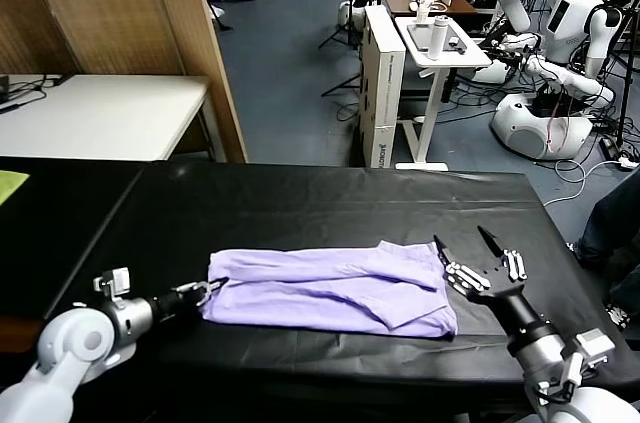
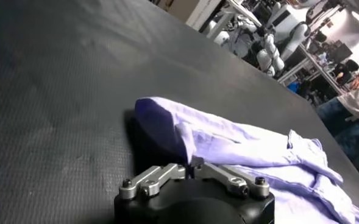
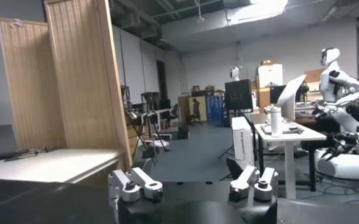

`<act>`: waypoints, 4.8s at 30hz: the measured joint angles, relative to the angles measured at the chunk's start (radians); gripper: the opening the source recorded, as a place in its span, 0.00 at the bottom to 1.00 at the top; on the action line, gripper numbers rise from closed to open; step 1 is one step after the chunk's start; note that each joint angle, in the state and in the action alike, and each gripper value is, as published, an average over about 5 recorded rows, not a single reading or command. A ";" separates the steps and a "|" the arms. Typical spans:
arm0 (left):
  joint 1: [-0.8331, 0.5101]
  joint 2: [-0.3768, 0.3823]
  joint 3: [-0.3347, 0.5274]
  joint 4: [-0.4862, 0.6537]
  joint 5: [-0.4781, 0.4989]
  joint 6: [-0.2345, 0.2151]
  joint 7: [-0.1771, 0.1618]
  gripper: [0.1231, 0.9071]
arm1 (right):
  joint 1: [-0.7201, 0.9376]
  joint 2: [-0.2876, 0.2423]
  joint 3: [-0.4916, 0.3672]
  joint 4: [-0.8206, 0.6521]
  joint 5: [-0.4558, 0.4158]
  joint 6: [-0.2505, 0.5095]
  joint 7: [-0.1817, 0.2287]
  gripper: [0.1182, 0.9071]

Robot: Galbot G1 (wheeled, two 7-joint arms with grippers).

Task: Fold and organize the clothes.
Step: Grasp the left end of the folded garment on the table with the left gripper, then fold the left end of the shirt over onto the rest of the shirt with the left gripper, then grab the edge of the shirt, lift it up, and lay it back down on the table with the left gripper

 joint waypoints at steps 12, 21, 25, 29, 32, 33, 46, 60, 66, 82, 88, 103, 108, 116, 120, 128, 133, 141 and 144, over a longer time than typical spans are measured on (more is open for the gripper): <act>0.112 0.128 -0.156 -0.041 0.282 0.000 -0.058 0.05 | 0.070 0.013 -0.069 -0.059 -0.016 0.000 0.016 1.00; 0.203 0.136 -0.273 -0.120 0.306 -0.001 -0.110 0.05 | 0.086 0.017 -0.088 -0.079 -0.026 -0.001 0.019 1.00; 0.194 0.103 -0.262 -0.174 0.201 -0.001 -0.132 0.05 | 0.073 0.020 -0.076 -0.079 -0.036 -0.001 0.019 1.00; 0.171 0.060 -0.226 -0.238 0.045 -0.002 -0.163 0.05 | 0.056 0.029 -0.058 -0.080 -0.049 -0.001 0.019 1.00; 0.150 0.027 -0.187 -0.280 -0.024 -0.002 -0.186 0.05 | 0.044 0.036 -0.046 -0.085 -0.059 -0.001 0.019 1.00; 0.142 0.016 -0.171 -0.291 -0.036 -0.002 -0.192 0.05 | 0.040 0.038 -0.043 -0.087 -0.063 -0.001 0.019 1.00; -0.029 -0.138 0.088 -0.293 -0.001 -0.002 -0.221 0.05 | 0.016 0.067 -0.039 -0.103 -0.107 -0.003 0.017 1.00; -0.148 -0.233 0.266 -0.271 0.012 -0.002 -0.252 0.05 | 0.019 0.074 -0.046 -0.122 -0.118 -0.003 0.017 1.00; -0.147 -0.253 0.296 -0.259 0.030 -0.002 -0.253 0.05 | 0.018 0.077 -0.048 -0.123 -0.122 -0.002 0.016 1.00; -0.160 -0.310 0.327 -0.179 0.080 -0.002 -0.245 0.05 | 0.013 0.091 -0.056 -0.120 -0.144 0.002 0.014 1.00; -0.163 -0.328 0.339 -0.152 0.107 -0.002 -0.244 0.05 | 0.024 0.081 -0.071 -0.125 -0.150 -0.001 0.013 1.00; -0.096 -0.339 0.305 -0.244 0.164 -0.002 -0.250 0.93 | 0.137 -0.010 -0.218 -0.188 -0.111 -0.062 0.032 1.00; -0.040 -0.310 0.237 -0.315 0.158 -0.002 -0.264 1.00 | 0.243 -0.042 -0.345 -0.225 -0.089 -0.107 0.043 1.00; 0.030 -0.262 0.110 -0.368 0.213 -0.002 -0.283 1.00 | 0.448 -0.063 -0.613 -0.293 -0.085 -0.172 0.061 1.00; 0.049 -0.268 0.093 -0.369 0.253 -0.002 -0.279 1.00 | 0.535 -0.079 -0.726 -0.305 -0.119 -0.198 0.058 1.00; 0.060 -0.291 0.081 -0.355 0.279 -0.002 -0.277 1.00 | 0.611 -0.137 -0.860 -0.292 -0.279 -0.204 -0.008 1.00; 0.067 -0.299 0.078 -0.354 0.288 -0.002 -0.277 1.00 | 0.625 -0.162 -0.892 -0.293 -0.369 -0.226 0.001 1.00; 0.085 -0.319 0.077 -0.358 0.314 -0.002 -0.267 1.00 | 0.602 -0.155 -0.881 -0.295 -0.460 -0.288 0.061 1.00; 0.090 -0.322 0.077 -0.362 0.326 -0.002 -0.259 1.00 | 0.578 -0.157 -0.865 -0.284 -0.463 -0.303 0.083 1.00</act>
